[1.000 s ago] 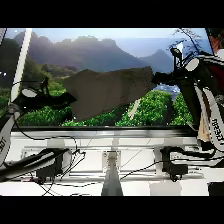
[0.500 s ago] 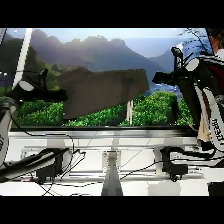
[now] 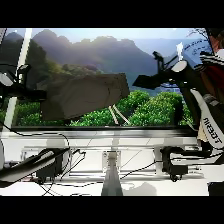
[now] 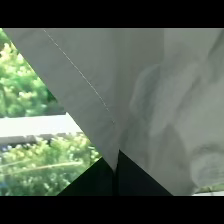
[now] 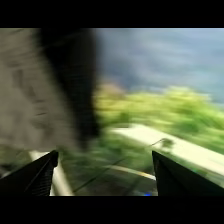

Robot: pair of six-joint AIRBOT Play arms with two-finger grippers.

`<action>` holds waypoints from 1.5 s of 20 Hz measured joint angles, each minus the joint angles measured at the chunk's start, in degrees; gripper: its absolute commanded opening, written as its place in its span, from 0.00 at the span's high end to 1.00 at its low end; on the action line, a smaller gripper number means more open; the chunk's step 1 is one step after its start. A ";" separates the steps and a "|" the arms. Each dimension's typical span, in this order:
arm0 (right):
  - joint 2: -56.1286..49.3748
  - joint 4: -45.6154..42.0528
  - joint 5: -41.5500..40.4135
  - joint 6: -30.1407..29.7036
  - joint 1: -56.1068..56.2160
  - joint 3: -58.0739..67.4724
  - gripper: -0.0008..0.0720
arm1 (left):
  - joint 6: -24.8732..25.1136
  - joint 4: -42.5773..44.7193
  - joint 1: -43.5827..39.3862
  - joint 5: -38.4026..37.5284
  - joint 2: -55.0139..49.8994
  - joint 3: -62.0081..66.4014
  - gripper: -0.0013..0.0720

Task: Fold the clothes and pants, and hang the long-sleeved shirts on hangers.

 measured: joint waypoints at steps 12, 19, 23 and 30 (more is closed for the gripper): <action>-12.90 4.26 -6.80 10.43 5.03 4.96 0.07 | -0.22 1.11 0.00 0.46 -0.33 0.22 0.97; -21.00 19.47 0.26 3.17 6.29 8.28 0.50 | -0.22 -0.59 0.02 0.46 -0.37 0.22 0.97; -21.97 22.69 0.39 -2.38 7.96 10.21 0.95 | -0.22 -1.95 0.07 1.25 -0.37 0.24 0.52; -14.82 10.95 0.44 -1.22 2.60 21.20 0.95 | -0.24 -0.74 0.02 2.82 -0.26 4.46 0.04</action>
